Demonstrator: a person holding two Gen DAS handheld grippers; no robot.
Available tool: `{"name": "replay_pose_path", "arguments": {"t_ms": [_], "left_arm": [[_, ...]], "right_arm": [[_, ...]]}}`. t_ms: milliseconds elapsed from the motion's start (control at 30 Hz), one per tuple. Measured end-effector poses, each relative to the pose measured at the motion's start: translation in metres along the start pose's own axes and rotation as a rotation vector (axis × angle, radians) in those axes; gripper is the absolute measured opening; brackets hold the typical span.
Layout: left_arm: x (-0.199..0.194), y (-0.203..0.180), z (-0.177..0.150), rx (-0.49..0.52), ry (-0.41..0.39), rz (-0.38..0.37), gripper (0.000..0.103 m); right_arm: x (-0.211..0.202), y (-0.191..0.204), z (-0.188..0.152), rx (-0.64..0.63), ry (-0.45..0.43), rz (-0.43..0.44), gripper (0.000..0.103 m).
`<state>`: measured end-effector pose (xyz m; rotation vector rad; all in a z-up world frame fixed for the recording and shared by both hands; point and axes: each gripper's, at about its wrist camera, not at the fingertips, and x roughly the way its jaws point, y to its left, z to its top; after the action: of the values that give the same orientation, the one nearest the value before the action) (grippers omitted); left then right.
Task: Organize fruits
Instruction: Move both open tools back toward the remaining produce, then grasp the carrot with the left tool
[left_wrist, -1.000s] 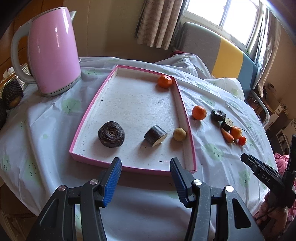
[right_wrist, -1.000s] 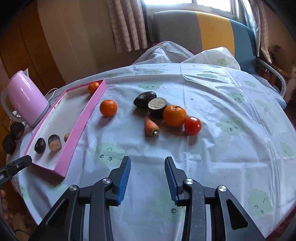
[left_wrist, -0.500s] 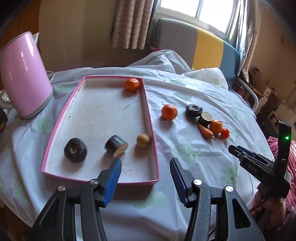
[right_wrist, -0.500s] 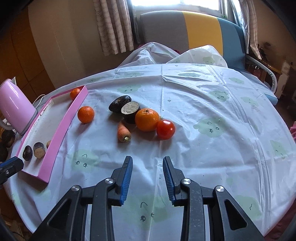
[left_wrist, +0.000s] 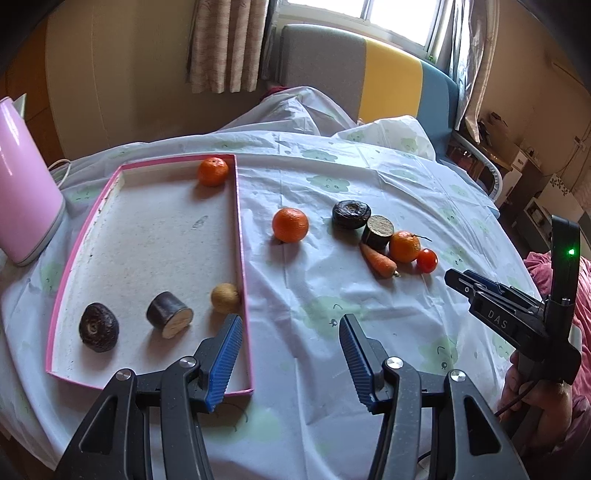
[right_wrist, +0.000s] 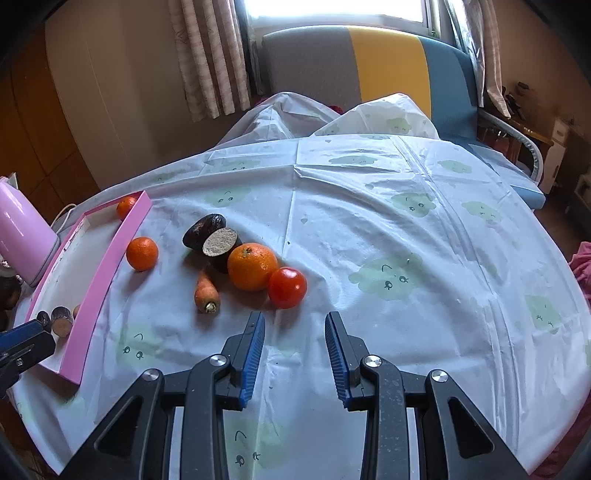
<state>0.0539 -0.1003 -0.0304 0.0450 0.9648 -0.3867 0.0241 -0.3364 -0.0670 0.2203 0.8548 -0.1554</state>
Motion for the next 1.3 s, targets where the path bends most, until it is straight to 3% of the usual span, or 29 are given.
{"name": "replay_pose_path", "arguments": {"t_ms": [300,733,1033,1300], "left_arm": [[0.02,-0.018,0.01,0.018,0.041,-0.034,0.055],[0.052,-0.037,0.028,-0.024,0.103,-0.164,0.055],[0.076,-0.054,0.042,-0.018,0.135,-0.195,0.052],[0.093,-0.058,0.049,-0.056,0.157,-0.215,0.041]], "right_arm": [[0.006,-0.008,0.006,-0.012,0.006,0.003,0.034],[0.016,-0.017,0.008,-0.032,0.018,0.031,0.034],[0.021,-0.021,0.008,-0.044,0.023,0.043,0.034],[0.026,-0.016,0.007,-0.09,0.038,0.091,0.034]]}}
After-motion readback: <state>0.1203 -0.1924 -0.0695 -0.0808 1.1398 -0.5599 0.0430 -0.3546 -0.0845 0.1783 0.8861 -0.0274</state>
